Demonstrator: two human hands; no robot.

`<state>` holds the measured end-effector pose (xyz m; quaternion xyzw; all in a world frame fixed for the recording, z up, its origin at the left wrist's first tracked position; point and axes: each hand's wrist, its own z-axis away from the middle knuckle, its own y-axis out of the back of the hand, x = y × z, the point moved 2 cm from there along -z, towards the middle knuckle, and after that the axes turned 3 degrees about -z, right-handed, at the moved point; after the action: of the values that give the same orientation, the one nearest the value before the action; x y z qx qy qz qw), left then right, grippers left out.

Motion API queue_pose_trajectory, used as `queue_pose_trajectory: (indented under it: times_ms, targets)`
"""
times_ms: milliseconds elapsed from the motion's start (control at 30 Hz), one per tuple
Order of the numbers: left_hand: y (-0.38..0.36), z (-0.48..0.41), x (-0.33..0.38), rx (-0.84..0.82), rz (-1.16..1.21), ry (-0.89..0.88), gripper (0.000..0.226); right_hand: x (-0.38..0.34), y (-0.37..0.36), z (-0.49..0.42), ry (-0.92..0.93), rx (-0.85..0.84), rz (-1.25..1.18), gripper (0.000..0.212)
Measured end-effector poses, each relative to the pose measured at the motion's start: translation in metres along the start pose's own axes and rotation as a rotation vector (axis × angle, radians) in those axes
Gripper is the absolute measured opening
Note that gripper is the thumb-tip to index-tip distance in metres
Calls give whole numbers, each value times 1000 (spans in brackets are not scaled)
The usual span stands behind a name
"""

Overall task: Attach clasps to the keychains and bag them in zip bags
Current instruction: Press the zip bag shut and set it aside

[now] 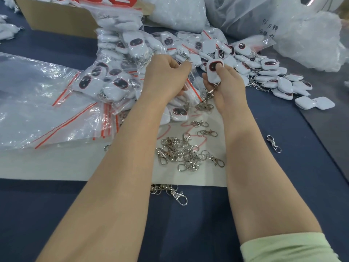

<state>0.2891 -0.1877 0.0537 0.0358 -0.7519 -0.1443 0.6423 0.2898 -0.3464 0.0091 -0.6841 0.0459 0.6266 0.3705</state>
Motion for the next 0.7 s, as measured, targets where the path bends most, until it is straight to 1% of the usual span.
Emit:
queue_pose_trajectory:
  times_ms: [133, 233, 333, 533, 600, 700]
  targets:
    - [0, 0, 0, -1, -4, -1, 30, 0, 0, 0, 8, -21, 49, 10]
    - [0, 0, 0, 0, -4, -3, 31, 0, -2, 1, 9, -47, 10, 9]
    - [0, 0, -1, -5, -5, -2, 32, -1, -2, 2, 1, -83, -16, 17]
    - [0, 0, 0, -10, -14, 14, 31, -12, -5, 9, 44, -85, 109, 29]
    - [1, 0, 0, -11, -36, 14, 30, -22, -11, 13, 46, -102, 169, 28]
    - [2, -1, 2, 4, -79, -10, 28, -43, -24, 19, 79, -143, 405, 21]
